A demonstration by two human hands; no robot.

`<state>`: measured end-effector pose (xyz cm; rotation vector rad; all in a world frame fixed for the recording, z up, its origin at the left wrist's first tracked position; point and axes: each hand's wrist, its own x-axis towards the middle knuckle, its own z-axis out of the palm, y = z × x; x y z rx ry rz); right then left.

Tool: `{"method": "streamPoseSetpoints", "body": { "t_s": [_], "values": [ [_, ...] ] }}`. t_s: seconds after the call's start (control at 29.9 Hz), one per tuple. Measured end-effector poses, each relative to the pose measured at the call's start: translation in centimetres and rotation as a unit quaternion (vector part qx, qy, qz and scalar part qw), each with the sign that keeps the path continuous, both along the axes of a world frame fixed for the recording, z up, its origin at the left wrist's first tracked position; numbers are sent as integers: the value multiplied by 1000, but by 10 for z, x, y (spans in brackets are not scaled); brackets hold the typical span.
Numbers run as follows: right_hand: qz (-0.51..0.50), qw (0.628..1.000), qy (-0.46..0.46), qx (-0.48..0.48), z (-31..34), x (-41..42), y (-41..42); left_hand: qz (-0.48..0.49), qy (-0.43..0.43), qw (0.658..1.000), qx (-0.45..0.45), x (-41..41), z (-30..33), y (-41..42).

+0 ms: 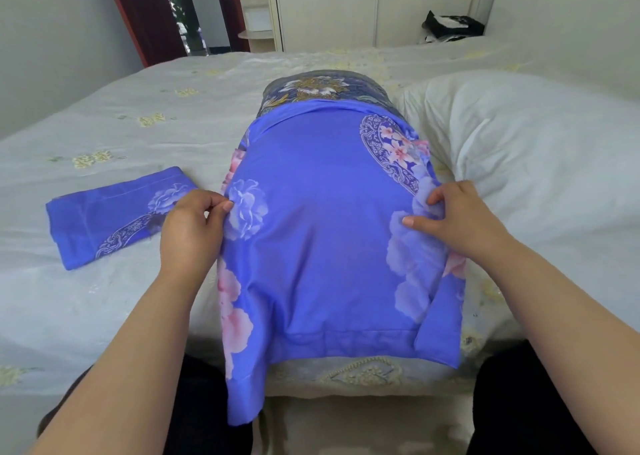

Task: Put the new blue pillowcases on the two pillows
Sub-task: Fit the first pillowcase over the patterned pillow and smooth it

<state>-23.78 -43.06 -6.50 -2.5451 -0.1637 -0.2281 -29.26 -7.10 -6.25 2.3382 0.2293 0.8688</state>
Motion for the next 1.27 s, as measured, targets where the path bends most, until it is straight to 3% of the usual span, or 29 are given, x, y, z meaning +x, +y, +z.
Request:
{"method": "streamPoseSetpoints", "body": {
  "t_s": [0.2,0.4,0.5,0.67,0.77,0.83,0.9,0.97,1.07,1.14,1.2,1.27],
  "values": [
    [-48,995,-81,-44,-1,-5,8,5,3,999,-43,5,-2,2],
    [-125,980,-152,15,14,-15,14,18,-67,996,-47,8,7,-3],
    [-132,977,-160,42,16,-9,20,12,-54,996,-76,14,18,-8],
    [-79,961,-110,242,23,19,11,-120,71,965,-222,27,32,-6],
    [9,940,17,340,33,32,0,-222,174,899,-335,25,35,-14],
    [81,921,108,364,37,35,-9,-268,211,876,-341,26,32,-11],
    [142,908,183,349,40,36,-18,-296,212,866,-343,25,30,0],
    [155,922,200,295,41,39,-24,-296,177,878,-332,27,27,12],
    [61,977,73,191,40,46,-16,-173,29,956,-235,31,22,7],
    [-38,994,-50,91,37,44,1,-101,-56,976,-185,35,26,-8],
    [-101,988,-111,31,39,38,19,-71,-56,983,-163,40,31,-18],
    [-88,986,-113,82,36,39,26,-142,17,967,-209,41,34,-21]
  ]
}}
